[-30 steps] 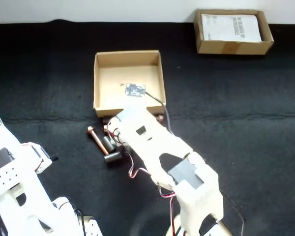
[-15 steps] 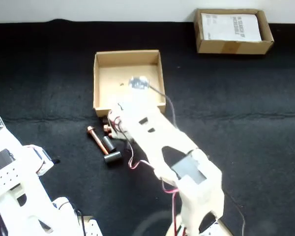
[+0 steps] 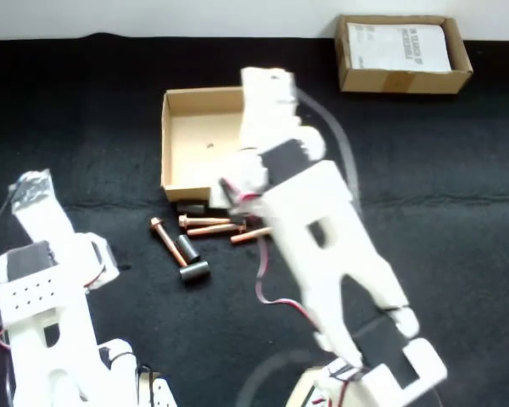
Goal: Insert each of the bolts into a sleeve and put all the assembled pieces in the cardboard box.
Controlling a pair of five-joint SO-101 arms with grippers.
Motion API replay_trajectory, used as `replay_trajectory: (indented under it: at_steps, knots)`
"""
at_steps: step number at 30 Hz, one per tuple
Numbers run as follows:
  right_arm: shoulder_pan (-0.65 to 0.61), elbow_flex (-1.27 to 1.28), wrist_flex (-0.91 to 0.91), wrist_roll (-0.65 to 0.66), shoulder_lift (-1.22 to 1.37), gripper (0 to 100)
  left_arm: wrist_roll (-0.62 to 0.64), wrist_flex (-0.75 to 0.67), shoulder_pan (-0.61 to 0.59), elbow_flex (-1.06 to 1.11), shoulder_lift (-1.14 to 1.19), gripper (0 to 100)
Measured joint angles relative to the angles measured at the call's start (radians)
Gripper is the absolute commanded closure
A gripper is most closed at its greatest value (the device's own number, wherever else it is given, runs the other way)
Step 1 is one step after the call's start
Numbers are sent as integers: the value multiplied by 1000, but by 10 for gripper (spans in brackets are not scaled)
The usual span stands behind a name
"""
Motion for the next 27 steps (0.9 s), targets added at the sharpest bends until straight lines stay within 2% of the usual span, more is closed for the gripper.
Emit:
replay_trajectory:
  at_steps: [10, 18, 21, 25, 27]
  knots:
    - [361, 84, 86, 8, -414, 991, 0, 2, 172, -147, 0, 730]
    - [542, 474, 78, 135, -753, 991, -18, 69, 473, -258, 0, 729]
    - [651, 595, 46, 186, -859, 991, -141, 74, 588, -267, 0, 729]
    - [799, 732, 0, 267, -991, 991, -374, 87, 706, -267, 0, 728]
    - [859, 796, -14, 307, -1045, 991, -420, 124, 736, -267, 0, 728]
